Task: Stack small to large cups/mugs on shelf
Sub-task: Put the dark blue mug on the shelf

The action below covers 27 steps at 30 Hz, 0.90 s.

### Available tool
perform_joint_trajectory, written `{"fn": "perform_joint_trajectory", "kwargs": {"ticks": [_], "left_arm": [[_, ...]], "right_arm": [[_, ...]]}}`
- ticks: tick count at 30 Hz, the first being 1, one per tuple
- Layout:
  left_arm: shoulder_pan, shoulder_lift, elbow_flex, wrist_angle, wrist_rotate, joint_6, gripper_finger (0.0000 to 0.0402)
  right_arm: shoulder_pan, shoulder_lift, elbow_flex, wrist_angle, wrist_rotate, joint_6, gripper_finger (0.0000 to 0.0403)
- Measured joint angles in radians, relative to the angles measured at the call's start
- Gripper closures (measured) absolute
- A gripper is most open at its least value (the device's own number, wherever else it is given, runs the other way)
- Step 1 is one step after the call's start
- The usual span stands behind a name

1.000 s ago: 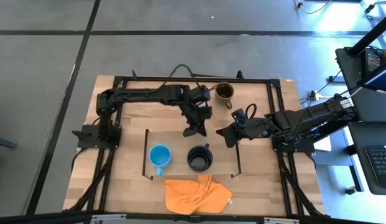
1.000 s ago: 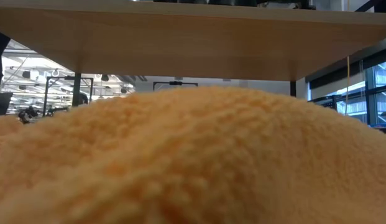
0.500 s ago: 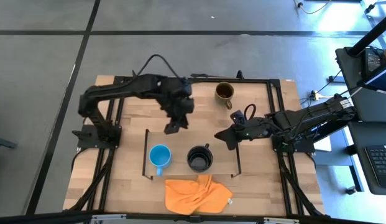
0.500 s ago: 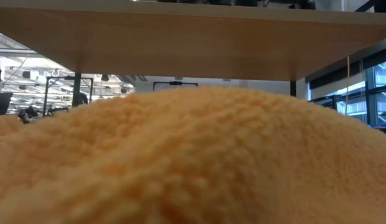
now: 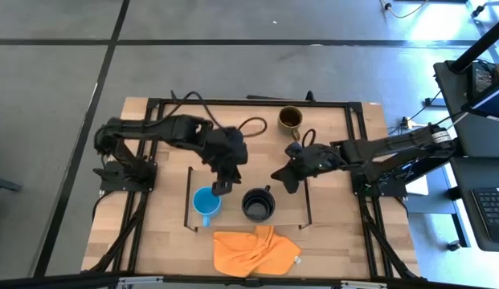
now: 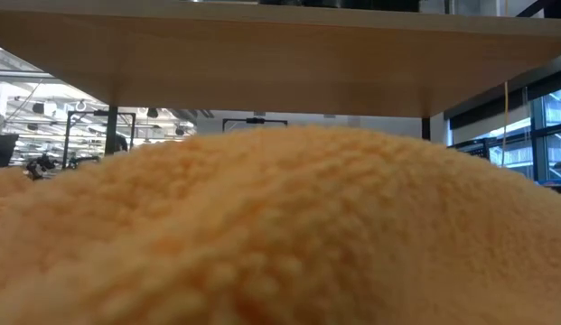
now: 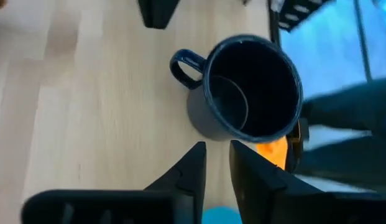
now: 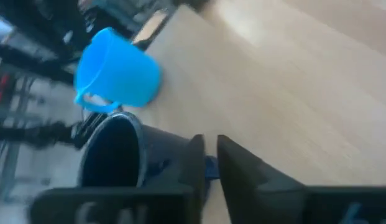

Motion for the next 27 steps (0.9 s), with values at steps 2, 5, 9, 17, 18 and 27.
{"fn": "perform_joint_trajectory", "kwargs": {"ticks": [2, 5, 9, 17, 18, 27], "left_arm": [[-0.043, 0.0, 0.011, 0.025, -0.057, -0.101, 0.0353], [-0.108, 0.0, 0.016, 0.142, -0.109, -0.226, 0.0379], [-0.183, 0.0, 0.017, 0.26, -0.172, -0.375, 0.0398], [-0.324, 0.032, 0.016, 0.321, -0.17, -0.65, 0.0399], [-0.339, 0.036, 0.016, 0.327, -0.169, -0.673, 0.04], [-0.372, 0.121, 0.017, 0.362, -0.149, -0.793, 0.04]], "right_arm": [[-0.034, 0.002, 0.0, 0.014, -0.063, -0.068, 0.0386], [-0.082, 0.002, 0.0, 0.011, -0.15, -0.128, 0.0395], [-0.14, 0.008, 0.0, 0.014, -0.239, -0.199, 0.0394], [-0.208, 0.085, 0.0, 0.148, -0.422, -0.245, 0.0397], [-0.208, 0.101, 0.0, 0.175, -0.435, -0.246, 0.0399], [-0.209, 0.205, 0.0, 0.232, -0.469, -0.246, 0.0397]]}}
